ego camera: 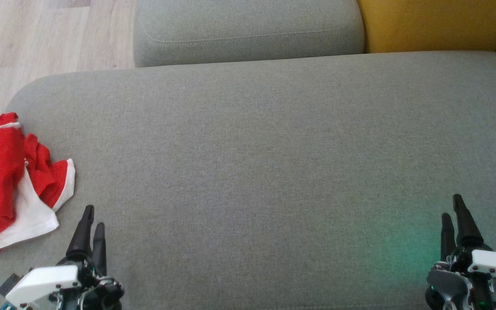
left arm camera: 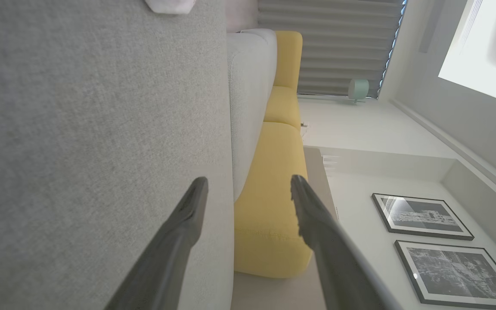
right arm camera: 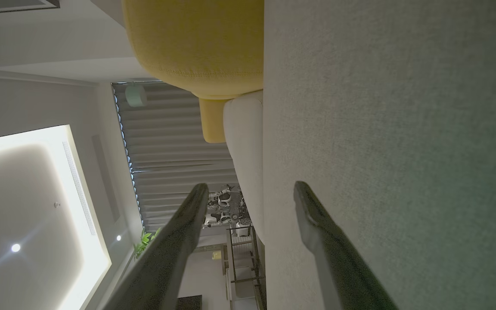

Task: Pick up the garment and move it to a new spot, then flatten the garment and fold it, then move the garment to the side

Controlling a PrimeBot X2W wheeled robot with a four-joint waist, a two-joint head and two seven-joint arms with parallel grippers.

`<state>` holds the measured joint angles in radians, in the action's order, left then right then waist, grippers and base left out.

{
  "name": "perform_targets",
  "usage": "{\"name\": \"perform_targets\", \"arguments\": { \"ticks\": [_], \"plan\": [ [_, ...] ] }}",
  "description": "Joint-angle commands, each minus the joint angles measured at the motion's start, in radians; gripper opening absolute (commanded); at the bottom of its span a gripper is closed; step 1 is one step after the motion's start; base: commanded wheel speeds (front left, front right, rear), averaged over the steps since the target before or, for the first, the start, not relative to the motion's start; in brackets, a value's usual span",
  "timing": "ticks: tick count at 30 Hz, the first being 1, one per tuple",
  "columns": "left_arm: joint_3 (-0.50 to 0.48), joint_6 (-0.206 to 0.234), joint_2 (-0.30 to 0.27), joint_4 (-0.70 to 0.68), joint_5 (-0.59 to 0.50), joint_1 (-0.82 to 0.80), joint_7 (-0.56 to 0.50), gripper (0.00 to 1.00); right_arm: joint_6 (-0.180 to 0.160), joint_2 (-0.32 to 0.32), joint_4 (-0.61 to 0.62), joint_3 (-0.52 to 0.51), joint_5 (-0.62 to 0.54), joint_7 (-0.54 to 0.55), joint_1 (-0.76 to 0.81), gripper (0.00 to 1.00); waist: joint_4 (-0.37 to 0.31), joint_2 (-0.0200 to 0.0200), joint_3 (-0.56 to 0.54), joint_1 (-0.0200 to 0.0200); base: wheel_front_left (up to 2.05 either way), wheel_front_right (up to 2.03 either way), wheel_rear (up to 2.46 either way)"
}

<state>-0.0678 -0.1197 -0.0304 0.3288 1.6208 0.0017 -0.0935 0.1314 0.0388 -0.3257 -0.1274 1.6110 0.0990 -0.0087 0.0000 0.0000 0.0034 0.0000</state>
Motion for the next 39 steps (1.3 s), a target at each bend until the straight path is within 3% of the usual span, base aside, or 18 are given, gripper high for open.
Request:
{"name": "perform_targets", "arguments": {
  "ticks": [1, 12, 39],
  "plan": [
    [0.008, -0.004, -0.010, -0.037, -0.008, -0.052, 0.010, 1.00, 0.000, 0.005, 0.041, 0.008, -0.008, -0.009, -0.039, 1.00, 0.000, 0.0000, 0.000, 0.0000, 0.00, 0.00, 0.00],
    [0.027, -0.004, -0.016, -0.061, -0.069, -0.071, 0.043, 1.00, 0.000, 0.024, 0.072, 0.036, -0.078, -0.046, -0.048, 1.00, 0.003, 0.0000, 0.000, 0.0000, 0.00, 0.00, 0.00],
    [0.071, -0.006, -0.020, -0.183, -0.513, -0.091, 0.119, 1.00, 0.000, 0.054, 0.173, 0.092, -0.522, -0.100, -0.057, 1.00, 0.001, 0.0000, -0.011, 0.0000, 0.00, 0.00, 0.00]
  ]
}}
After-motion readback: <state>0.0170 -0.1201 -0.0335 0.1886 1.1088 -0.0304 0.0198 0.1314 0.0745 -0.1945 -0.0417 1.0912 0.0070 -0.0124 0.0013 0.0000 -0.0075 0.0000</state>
